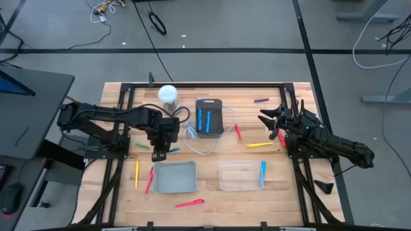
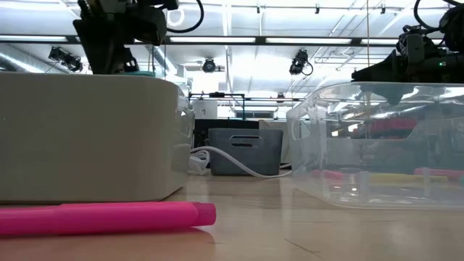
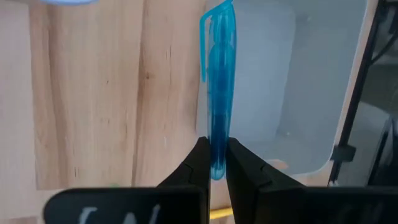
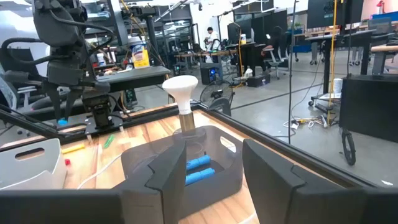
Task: Pick & Place Markers
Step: Put the blue pen into the transparent bin
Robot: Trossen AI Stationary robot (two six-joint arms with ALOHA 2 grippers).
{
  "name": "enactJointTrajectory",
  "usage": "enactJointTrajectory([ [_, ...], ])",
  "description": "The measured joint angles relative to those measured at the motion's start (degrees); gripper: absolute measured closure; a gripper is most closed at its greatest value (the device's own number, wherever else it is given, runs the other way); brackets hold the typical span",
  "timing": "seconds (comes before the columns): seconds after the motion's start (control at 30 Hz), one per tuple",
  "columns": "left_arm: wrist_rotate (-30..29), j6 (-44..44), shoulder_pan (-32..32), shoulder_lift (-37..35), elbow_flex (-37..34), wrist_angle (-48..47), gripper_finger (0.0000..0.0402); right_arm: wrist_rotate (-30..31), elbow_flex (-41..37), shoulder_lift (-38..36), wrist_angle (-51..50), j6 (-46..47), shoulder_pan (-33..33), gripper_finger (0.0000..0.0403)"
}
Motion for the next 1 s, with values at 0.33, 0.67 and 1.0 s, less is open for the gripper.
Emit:
enactJointTrajectory([
  [0.33,-1.0,2.7,-0.1,0.7,2.6,-2.7,0.0373,0.0,0.0,0.0,0.0,0.0,0.0,0.0243],
  [0.67,-4.8,4.3,-0.7,9.3,17.2,-11.0,0.0373,0.0,0.0,0.0,0.0,0.0,0.0,0.0243],
  [1.0,-6.1,4.2,-3.7,20.0,31.9,-14.8,0.0373,0.0,0.0,0.0,0.0,0.0,0.0,0.0243],
])
